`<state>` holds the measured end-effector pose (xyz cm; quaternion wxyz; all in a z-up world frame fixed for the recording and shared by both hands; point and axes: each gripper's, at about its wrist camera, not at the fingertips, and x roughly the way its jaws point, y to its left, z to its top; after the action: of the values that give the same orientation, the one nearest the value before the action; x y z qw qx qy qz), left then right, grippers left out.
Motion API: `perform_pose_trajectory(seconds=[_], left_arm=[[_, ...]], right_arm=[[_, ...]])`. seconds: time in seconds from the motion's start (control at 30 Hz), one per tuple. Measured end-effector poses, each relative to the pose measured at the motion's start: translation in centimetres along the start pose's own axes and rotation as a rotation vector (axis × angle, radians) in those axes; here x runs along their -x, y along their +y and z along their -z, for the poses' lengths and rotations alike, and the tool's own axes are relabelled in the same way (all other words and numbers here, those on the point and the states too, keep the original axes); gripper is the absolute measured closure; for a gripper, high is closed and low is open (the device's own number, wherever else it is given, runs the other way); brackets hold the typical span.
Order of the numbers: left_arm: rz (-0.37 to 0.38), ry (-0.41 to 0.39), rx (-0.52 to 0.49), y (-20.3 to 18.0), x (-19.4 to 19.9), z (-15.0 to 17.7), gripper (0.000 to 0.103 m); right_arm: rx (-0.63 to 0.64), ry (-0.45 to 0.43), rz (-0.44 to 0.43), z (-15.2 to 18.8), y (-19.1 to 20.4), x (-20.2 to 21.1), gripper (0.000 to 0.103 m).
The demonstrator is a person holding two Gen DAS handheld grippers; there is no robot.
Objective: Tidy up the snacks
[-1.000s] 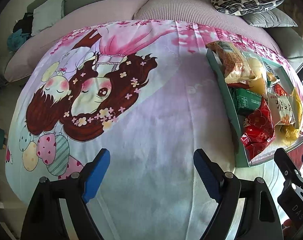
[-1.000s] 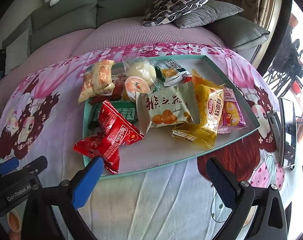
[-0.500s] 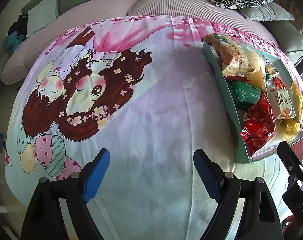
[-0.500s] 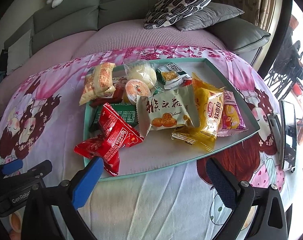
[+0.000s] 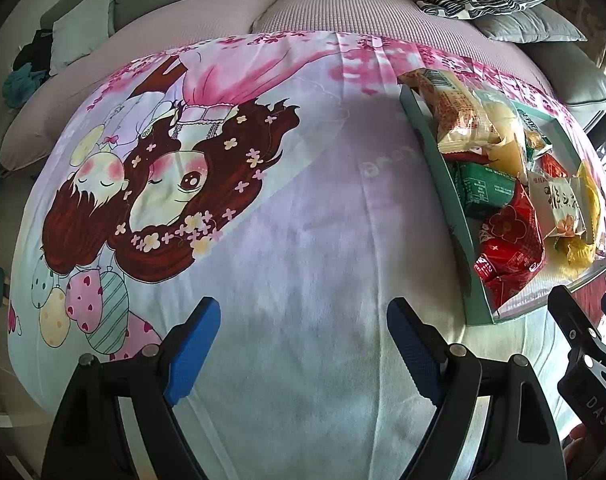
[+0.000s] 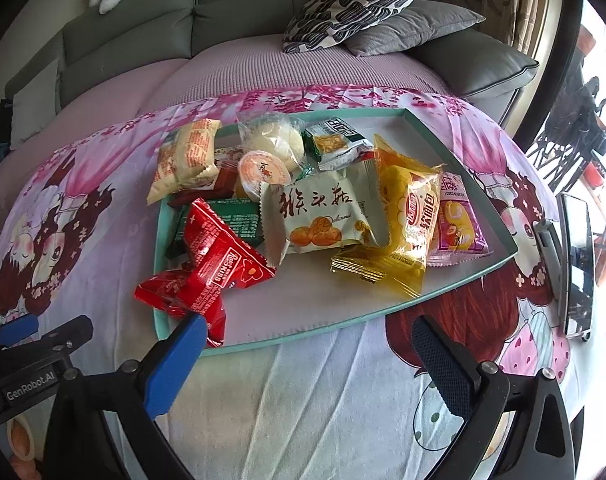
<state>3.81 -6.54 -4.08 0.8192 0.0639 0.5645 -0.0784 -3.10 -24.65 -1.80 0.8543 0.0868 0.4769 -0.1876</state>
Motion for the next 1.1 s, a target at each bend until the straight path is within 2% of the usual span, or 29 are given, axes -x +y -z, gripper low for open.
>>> perform_pose_trajectory(seconds=[1.1], left_arm=[[0.01, 0.019, 0.003, 0.1, -0.38, 0.1, 0.017]], right_arm=[[-0.006, 0.012, 0.009, 0.13, -0.38, -0.46, 0.0]])
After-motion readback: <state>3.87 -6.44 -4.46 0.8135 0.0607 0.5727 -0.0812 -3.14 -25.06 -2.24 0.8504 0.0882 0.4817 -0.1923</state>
